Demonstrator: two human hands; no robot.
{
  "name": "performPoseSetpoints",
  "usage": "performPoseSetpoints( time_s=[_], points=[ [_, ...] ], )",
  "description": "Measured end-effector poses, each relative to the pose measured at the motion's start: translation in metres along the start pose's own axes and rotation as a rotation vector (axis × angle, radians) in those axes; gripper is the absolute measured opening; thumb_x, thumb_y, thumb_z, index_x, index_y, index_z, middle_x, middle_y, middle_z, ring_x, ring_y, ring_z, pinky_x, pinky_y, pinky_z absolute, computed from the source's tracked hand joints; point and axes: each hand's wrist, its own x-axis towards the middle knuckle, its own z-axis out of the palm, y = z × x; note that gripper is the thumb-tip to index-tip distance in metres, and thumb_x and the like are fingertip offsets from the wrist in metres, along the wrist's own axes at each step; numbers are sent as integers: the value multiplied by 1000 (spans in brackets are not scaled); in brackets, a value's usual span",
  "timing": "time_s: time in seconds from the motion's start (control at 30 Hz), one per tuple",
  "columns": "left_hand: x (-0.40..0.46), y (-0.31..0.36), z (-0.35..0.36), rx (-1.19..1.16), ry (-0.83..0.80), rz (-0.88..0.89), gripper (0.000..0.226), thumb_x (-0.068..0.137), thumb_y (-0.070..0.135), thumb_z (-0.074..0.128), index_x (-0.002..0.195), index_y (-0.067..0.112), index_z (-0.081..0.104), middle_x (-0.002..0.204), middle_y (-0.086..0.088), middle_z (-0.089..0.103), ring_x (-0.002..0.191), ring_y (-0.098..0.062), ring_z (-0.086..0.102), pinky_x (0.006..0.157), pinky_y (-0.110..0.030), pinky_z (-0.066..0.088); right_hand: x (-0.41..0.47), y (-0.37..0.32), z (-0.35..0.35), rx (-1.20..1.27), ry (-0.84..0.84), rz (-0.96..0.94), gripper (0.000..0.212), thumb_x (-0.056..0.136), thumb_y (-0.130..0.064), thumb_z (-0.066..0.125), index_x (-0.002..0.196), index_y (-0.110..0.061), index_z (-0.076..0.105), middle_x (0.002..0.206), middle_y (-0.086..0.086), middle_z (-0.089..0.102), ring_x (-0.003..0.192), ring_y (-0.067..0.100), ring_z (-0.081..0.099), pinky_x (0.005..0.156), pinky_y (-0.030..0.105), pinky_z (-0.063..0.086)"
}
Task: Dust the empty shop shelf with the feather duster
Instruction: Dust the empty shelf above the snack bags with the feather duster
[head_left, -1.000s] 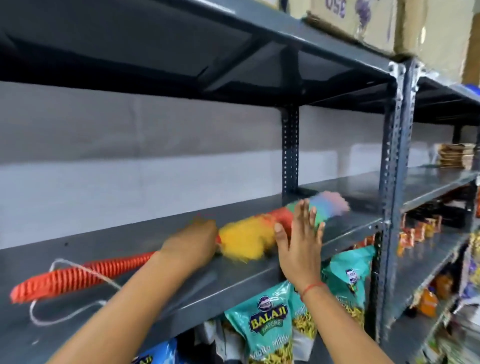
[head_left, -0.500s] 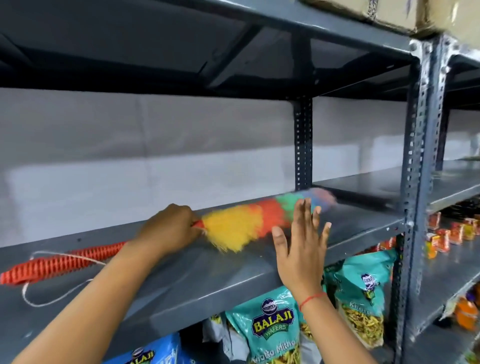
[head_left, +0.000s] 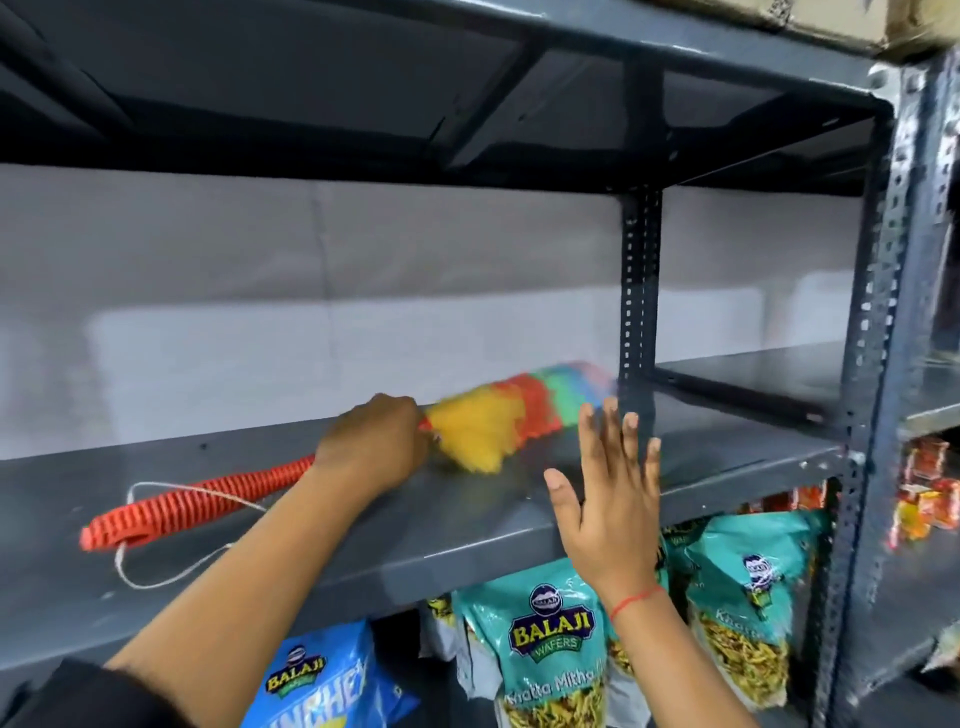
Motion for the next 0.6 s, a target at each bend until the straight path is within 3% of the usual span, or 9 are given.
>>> performPoseSetpoints(
  time_s=[0.1,0.2,0.33,0.47,0.6],
  points=[
    [-14,0,-11,-144,56,5,30,91,40,47,104,20,67,107,-13,68,97,-34,61,74,-33,47,-1,2,3,5,34,-7,63,96,-54,18,147,-19,8,154,6,7,140,25,1,111,50,4],
    [-42,-21,-25,-267,18,67,37,86,49,48,104,24,69,97,-6,74,92,-28,64,80,-35,54,-2,4,5,15,102,-43,65,96,-52,20,147,-18,0,155,-2,-12,140,29,-2,111,52,3],
    [-64,-66,-37,-24,-213,107,40,89,49,46,114,25,66,115,-1,71,104,-20,65,89,-32,51,-5,4,7,68,172,-19,64,96,-52,20,146,-22,-6,154,-4,-16,139,28,-6,110,54,0],
    [-65,-104,-41,193,-28,-41,33,94,44,42,111,23,62,117,-13,66,106,-33,61,83,-34,48,-6,1,7,41,174,-10,63,96,-51,20,146,-23,-5,153,-8,-16,139,24,-7,111,51,-1],
    [-74,-135,-48,-6,90,-78,31,92,41,47,116,31,65,111,-7,71,102,-30,63,83,-34,53,-4,-39,3,172,211,54,61,97,-51,20,146,-25,-6,152,-16,-16,139,18,-8,112,44,-2]
  ],
)
